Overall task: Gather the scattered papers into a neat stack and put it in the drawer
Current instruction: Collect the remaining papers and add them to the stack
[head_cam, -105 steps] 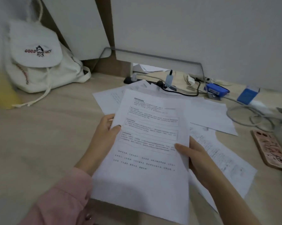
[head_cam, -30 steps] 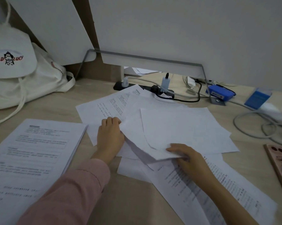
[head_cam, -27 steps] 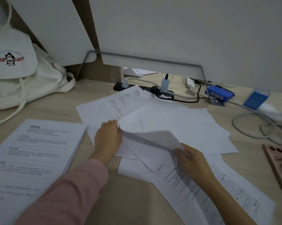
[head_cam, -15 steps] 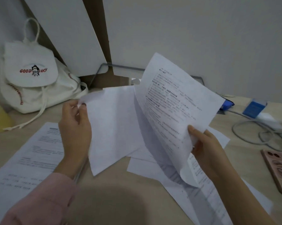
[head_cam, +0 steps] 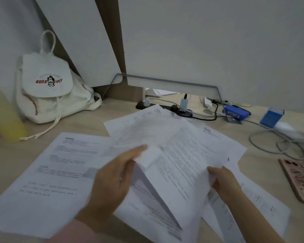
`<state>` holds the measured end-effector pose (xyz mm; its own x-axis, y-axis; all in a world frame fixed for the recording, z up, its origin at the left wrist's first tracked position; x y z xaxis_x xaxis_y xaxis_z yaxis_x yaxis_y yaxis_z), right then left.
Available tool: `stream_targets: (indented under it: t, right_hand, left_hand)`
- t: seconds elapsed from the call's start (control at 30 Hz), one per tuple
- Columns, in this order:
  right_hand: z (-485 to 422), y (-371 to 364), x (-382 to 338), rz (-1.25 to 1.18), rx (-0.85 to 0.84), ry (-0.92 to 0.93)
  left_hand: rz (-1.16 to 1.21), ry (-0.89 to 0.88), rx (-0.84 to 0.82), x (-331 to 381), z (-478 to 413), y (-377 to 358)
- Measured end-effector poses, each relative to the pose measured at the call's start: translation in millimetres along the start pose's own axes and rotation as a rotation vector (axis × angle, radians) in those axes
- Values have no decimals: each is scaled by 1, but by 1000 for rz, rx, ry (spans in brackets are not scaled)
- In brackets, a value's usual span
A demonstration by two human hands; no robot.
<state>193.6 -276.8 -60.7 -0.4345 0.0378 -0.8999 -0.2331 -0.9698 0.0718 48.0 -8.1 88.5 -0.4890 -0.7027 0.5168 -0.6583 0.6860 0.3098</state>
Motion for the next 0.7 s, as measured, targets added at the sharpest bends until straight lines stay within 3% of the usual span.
stream_targets:
  t: [0.1, 0.23, 0.47, 0.6, 0.7]
  right_hand:
    - [5, 9, 7, 148, 60, 42]
    - [11, 6, 2, 131, 10, 96]
    - [24, -25, 15, -174, -261, -13]
    - [40, -41, 22, -100, -395, 30]
    - [39, -38, 25, -51, -365, 39]
  left_hand:
    - [-17, -126, -128, -1, 34, -24]
    - [-52, -186, -300, -4, 69, -52]
    - [84, 141, -557, -23, 103, -89]
    - [168, 367, -690, -29, 118, -105]
    - [235, 502, -752, -31, 121, -105]
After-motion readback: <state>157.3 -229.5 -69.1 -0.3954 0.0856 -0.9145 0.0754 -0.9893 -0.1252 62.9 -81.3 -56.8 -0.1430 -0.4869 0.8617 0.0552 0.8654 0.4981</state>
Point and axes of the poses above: each hand's wrist, its own z-axis away from the middle knuckle, its own y-axis out of the back of the hand, x = y × z, the point moved 8 cm from there along -z, towards the middle knuckle, and after that the axes turned 6 degrees about x, right-handed, at the moved point
